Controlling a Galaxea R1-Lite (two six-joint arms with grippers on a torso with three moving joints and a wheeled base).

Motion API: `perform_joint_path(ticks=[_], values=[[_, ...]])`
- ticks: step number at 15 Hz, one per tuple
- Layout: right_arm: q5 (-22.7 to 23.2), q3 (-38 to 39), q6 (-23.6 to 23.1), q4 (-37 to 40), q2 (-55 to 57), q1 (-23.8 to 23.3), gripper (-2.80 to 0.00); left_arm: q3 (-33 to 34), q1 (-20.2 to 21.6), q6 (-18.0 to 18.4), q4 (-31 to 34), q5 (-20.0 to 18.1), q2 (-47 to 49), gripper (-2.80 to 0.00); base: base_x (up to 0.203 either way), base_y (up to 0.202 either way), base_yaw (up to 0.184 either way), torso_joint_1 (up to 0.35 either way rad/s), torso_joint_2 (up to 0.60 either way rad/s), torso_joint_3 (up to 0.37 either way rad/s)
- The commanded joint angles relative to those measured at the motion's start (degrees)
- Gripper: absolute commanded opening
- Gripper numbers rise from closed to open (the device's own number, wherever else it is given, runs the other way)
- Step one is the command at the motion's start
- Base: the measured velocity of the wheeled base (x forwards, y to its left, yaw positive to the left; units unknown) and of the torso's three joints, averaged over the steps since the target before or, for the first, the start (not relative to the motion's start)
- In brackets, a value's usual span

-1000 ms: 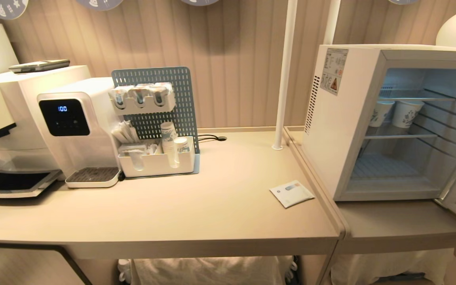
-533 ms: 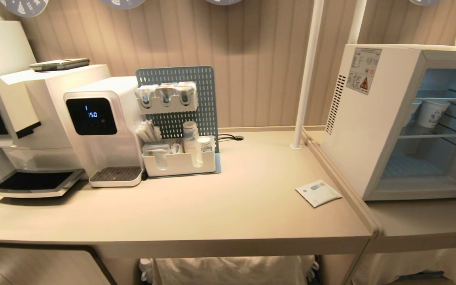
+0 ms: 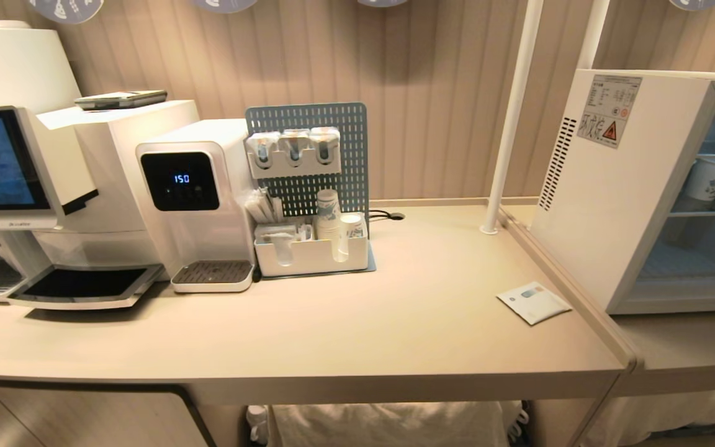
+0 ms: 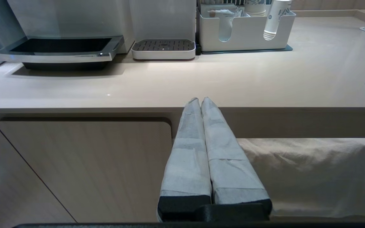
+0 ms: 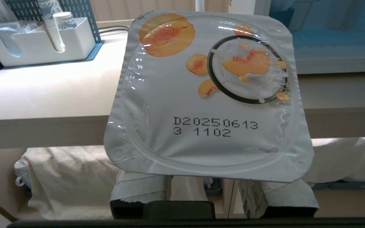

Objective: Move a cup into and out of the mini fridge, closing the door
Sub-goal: Place the yoghurt on the table

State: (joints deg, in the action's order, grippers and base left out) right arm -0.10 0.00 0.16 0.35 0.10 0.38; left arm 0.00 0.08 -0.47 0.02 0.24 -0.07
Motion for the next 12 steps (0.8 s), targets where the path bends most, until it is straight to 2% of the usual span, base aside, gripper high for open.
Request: perform_joint_path(ticks=[1, 6, 9, 10, 12], values=[[0.0, 0.0, 0.1, 0.0, 0.1, -0.1, -2.80, 0.1, -0.1, 0.0, 0.1, 0.0, 0.1, -2.80, 0.000, 0.000, 0.000, 0.000, 0.00, 0.000], [0.0, -0.1, -0.1, 0.2, 0.3, -0.1, -2.80, 0.1, -0.1, -0.1, 0.0, 0.0, 0.1, -2.80, 0.155, 0.002, 0.003, 0.006, 0.00, 0.003], [-0.1, -1.0, 0.4, 0.0, 6.7, -0.1, -2.80, 0.1, -0.1, -0.1, 0.0, 0.0, 0.1, -2.80, 0.022, 0.000, 0.001, 0.005, 0.00, -0.001], [-0.1, -3.8, 2.0, 0.1, 9.3, -0.1, -2.80, 0.1, -0.1, -0.1, 0.0, 0.0, 0.1, -2.80, 0.000, 0.000, 0.000, 0.000, 0.00, 0.000], [-0.1, -15.1, 6.4, 1.6, 19.7, -0.1, -2.80, 0.1, -0.1, -0.1, 0.0, 0.0, 0.1, -2.80, 0.000, 0.000, 0.000, 0.000, 0.00, 0.000]])
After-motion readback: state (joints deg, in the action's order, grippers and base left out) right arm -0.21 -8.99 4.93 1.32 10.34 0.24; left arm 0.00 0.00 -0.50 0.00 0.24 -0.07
